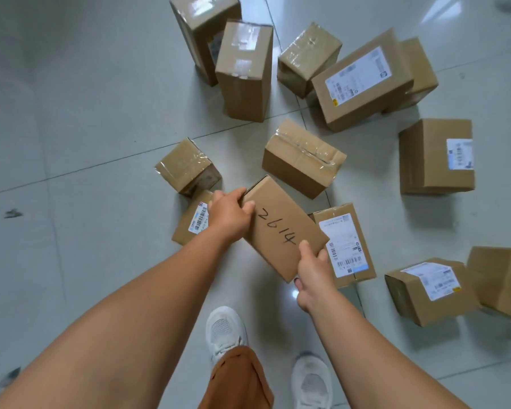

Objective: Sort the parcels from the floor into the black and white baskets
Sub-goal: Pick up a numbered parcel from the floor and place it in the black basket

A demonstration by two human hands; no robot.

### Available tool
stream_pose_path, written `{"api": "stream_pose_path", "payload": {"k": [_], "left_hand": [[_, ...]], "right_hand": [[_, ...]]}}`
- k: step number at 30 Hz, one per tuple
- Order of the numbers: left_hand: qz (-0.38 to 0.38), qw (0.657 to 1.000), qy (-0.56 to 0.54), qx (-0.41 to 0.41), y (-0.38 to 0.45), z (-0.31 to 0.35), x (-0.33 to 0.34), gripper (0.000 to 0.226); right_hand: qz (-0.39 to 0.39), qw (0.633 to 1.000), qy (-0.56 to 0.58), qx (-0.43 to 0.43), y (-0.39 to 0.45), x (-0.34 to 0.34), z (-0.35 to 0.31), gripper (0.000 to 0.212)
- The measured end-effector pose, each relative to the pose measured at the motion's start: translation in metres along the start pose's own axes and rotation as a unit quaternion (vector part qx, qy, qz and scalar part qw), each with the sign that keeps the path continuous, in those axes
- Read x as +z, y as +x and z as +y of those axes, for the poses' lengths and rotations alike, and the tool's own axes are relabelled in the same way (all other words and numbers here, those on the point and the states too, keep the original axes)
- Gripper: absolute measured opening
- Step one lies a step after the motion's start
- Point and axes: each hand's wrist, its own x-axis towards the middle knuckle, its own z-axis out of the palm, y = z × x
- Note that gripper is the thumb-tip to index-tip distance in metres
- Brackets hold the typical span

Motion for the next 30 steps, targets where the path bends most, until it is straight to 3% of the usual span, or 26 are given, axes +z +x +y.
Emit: {"api": "stream_pose_path", "payload": {"k": [7,11,15,22,28,30], "left_hand": [[0.040,0.987,-0.148,-0.051,-0.089,0.039,-0.087,0.044],[0.100,0.963,-0.235,-0.081,-0.148,0.068,-0.128,0.057],[0.156,0.930,-0.322,-0.083,-0.209,0.096,-0.166,0.043],[0.262,0.878,-0.394,-0.071,-0.300,0.125,-0.220,0.032],[0.324,0.841,-0.430,-0.053,-0.369,0.129,-0.266,0.037],[0.349,0.829,-0.434,-0.053,-0.391,0.123,-0.281,0.040]], "right_hand": [[-0.031,0.995,0.003,-0.097,-0.116,-0.025,-0.070,0.037],[-0.050,0.986,-0.010,-0.160,-0.184,-0.036,-0.111,0.045],[-0.067,0.973,-0.036,-0.217,-0.249,-0.050,-0.145,0.046],[-0.112,0.950,-0.026,-0.292,-0.355,-0.062,-0.175,0.041],[-0.165,0.939,0.001,-0.303,-0.427,-0.062,-0.180,0.027],[-0.177,0.930,-0.005,-0.323,-0.452,-0.056,-0.176,0.034]]}}
